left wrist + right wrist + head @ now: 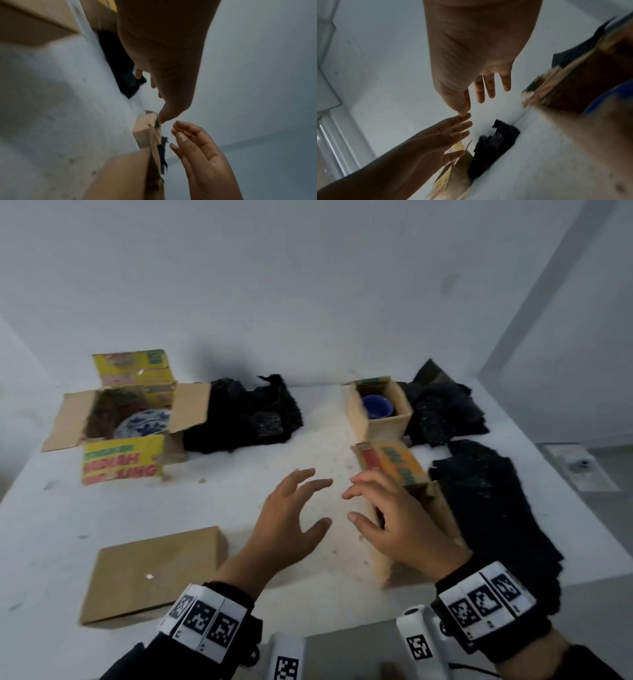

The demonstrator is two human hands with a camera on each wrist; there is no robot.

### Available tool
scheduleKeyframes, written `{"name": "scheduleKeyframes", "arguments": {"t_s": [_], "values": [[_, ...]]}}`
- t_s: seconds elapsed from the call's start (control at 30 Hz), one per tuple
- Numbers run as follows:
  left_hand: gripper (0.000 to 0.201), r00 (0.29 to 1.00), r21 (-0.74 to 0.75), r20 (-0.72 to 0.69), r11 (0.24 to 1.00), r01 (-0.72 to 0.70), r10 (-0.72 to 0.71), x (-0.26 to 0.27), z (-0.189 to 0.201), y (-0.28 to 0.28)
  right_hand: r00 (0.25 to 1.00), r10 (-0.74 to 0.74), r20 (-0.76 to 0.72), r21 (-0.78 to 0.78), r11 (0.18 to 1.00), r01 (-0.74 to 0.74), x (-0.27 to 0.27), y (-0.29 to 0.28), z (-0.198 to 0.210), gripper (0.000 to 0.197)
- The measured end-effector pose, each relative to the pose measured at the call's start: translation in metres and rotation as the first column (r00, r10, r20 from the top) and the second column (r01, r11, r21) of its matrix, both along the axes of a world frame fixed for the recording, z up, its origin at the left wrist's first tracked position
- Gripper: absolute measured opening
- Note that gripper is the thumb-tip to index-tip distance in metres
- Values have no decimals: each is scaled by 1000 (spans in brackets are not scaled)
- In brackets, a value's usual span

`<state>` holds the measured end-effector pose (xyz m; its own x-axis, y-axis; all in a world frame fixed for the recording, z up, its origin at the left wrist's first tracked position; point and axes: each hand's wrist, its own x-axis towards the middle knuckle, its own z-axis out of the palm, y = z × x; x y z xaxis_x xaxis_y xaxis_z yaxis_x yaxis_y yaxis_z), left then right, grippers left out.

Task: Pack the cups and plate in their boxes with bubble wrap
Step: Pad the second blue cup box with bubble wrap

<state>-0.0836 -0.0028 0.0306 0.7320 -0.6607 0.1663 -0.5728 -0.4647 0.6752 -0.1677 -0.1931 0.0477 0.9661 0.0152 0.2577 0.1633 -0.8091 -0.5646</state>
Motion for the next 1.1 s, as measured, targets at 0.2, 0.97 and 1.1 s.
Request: {"name": "scheduleKeyframes", "arguments": {"t_s": [0.2,0.97,1.1], "values": [[53,980,-20,22,980,199,-198,-35,17,-126,988,-143,63,-14,989,144,-45,-119,1,24],[83,952,765,-173,574,291,-253,-68,-41,-320,871,-154,-466,-146,985,96,-74,-268,-96,25],[68,970,741,-53,642,196,-236,-56,-37,-327,887,-197,-417,-117,980,163,-64,-283,-79,30]]}}
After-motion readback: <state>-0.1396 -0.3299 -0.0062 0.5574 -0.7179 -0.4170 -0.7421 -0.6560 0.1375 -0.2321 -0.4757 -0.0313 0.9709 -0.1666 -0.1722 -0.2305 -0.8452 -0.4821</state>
